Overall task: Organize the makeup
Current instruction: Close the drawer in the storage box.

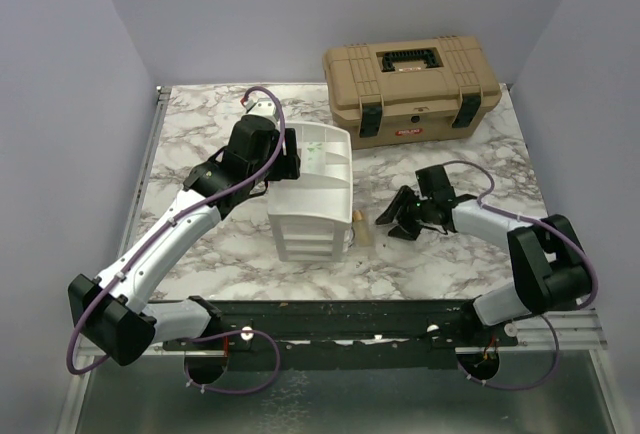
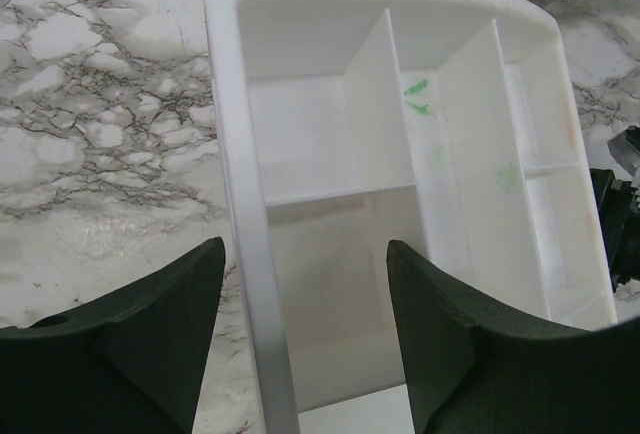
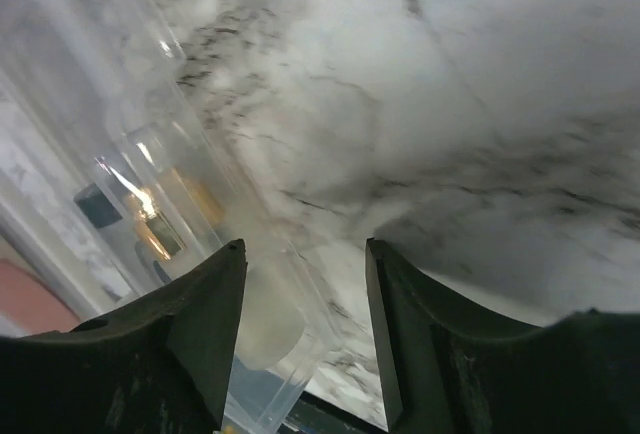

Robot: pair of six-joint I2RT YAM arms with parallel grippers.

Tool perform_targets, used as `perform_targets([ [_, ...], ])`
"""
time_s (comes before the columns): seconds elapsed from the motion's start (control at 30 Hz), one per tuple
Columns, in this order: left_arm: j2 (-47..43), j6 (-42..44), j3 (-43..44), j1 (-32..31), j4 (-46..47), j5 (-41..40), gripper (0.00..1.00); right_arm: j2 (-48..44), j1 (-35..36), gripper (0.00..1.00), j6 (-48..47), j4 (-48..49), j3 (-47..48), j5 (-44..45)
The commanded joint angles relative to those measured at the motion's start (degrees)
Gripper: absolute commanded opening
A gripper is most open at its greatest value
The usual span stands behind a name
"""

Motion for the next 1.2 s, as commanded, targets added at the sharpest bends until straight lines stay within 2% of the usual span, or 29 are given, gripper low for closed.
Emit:
perform_targets([
  [0.0,1.5,0.4,0.2,-0.4,-2.6,4.1,0.68,5.4,0.8,0.57,-3.8,7.8,3.2,-16.2],
  [0.2,2.4,0.1,0.1,-0.4,-2.3,5.9,0.66,5.5,1.7,0.59,-6.6,9.4,5.4,-19.3],
  [0.33,2.9,-0.2,0.1,-0.4,-1.7,7.3,0.66,8.9,3.0,0.62,-8.9,8.6,7.8,-23.0],
  [0.57,3.3,-1.4,-0.8,-0.4,0.1,9.8,0.65,15.7,8.2,0.62,-11.1,5.0,12.5,-21.6],
  [0.73,3.5,-1.3,-1.0,-0.4,0.7,11.1,0.65,13.3,10.3,0.62,-9.9,9.6,11.6,-22.1],
  [0.83,3.7,-1.2,-0.6,-0.4,0.7,10.7,0.65,8.3,10.3,0.67,-10.4,8.2,10.4,-16.7],
  [0.9,3.4,-1.2,-0.6,-0.4,0.7,10.3,0.65,5.5,10.3,0.71,-10.9,3.6,10.2,-9.6],
  [1.0,2.6,-1.2,-0.9,-0.4,0.7,8.1,0.65,2.7,10.2,0.71,-10.8,-2.8,10.1,-0.3],
  [1.17,1.2,-1.4,-1.6,-0.3,0.6,7.4,0.65,-1.3,10.2,0.71,-9.4,-4.8,7.6,3.6],
])
